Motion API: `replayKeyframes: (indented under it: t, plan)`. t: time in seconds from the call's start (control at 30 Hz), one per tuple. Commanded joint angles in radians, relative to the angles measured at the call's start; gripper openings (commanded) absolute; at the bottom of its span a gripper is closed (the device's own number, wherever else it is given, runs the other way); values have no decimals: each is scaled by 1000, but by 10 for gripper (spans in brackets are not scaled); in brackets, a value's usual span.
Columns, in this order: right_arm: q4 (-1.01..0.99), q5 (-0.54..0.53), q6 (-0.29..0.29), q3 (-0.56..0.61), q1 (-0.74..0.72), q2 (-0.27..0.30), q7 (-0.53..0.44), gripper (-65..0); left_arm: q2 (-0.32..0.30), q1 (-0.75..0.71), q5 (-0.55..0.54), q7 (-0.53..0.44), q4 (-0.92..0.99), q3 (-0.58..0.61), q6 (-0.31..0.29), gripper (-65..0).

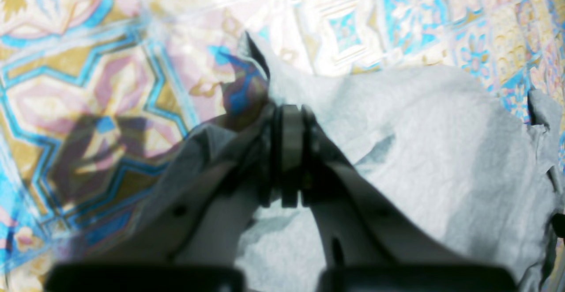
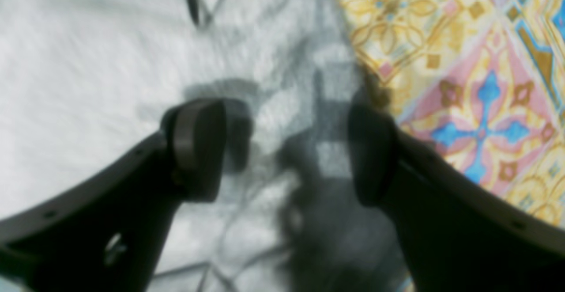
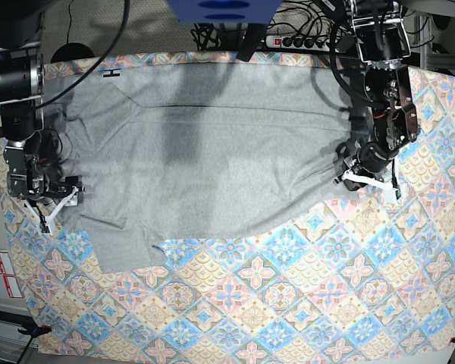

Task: Fold the T-shirt properly
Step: 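Grasp the hem corners with both grippers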

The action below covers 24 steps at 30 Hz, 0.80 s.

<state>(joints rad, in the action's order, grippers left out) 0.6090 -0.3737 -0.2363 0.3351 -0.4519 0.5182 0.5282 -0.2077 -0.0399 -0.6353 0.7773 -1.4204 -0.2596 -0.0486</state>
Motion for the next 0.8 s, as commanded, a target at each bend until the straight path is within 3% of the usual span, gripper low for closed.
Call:
replayKeyframes:
  t: [0.0, 0.2, 0.4, 0.57, 0.77]
  plan:
    - [1, 28, 2, 0, -32, 24, -46, -237, -9, 10, -10, -15, -21, -5, -4, -650]
    - [-54, 138, 2, -1, -32, 23, -176, -237, -9, -1, -108, -15, -21, -5, -4, -650]
    - [-110, 143, -2, 0, -32, 18, -210, -237, -12, -1, -146, -11, -21, -5, -4, -650]
    - [-116, 140, -130, 0, -29, 18, -204, -250, -12, -13, -146, -11, -21, -5, -4, -650]
    - [-116, 138, -311, -6, -14, 16, -208, -443, -11, -31, -146, -11, -52, -5, -4, -650]
